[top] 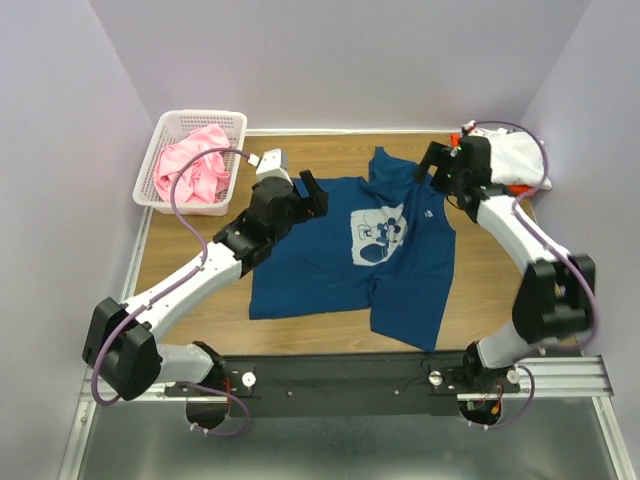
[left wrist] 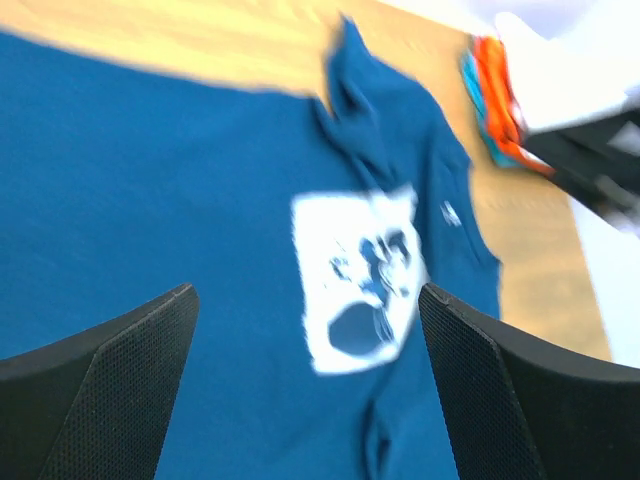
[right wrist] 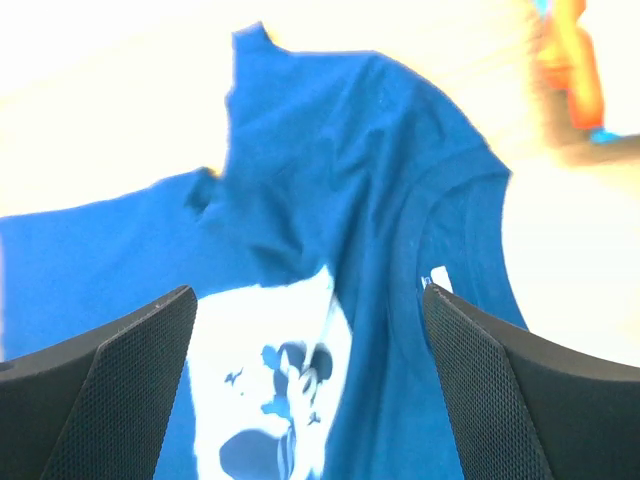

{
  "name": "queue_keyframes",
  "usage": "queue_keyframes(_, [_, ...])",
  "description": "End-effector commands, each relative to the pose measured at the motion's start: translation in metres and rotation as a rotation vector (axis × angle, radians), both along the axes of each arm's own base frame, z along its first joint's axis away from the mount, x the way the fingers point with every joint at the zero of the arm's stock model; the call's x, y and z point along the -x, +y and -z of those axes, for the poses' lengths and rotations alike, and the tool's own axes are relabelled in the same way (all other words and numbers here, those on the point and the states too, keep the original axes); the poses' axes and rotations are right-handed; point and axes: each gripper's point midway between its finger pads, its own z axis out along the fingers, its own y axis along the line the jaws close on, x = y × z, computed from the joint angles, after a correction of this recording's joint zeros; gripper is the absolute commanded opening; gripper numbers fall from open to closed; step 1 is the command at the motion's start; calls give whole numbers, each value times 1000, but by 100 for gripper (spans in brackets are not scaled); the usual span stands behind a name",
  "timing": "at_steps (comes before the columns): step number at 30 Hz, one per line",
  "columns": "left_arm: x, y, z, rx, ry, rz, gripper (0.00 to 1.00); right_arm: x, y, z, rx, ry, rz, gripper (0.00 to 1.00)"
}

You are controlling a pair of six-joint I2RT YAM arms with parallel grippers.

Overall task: Fold and stack the t-shirts
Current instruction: Flatten the tshirt out

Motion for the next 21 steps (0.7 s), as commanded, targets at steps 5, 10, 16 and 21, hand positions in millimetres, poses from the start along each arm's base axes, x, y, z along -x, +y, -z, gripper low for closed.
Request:
queue_keyframes(5, [6,24,22,-85,63,-63,98,90,-27,-28,-4,-110,92,100])
queue_keyframes(10, [20,40,12,-60,47,-95,98,125,-23,-37,-54,-169,61,100])
queue_keyframes(16, [54,51,11,21,87,-69,97,153,-4,-24,-153,-159,-17,100])
queue_keyframes(21, [97,75,80,16,280,-116,91,152,-2,-21,-164,-145,-16,100])
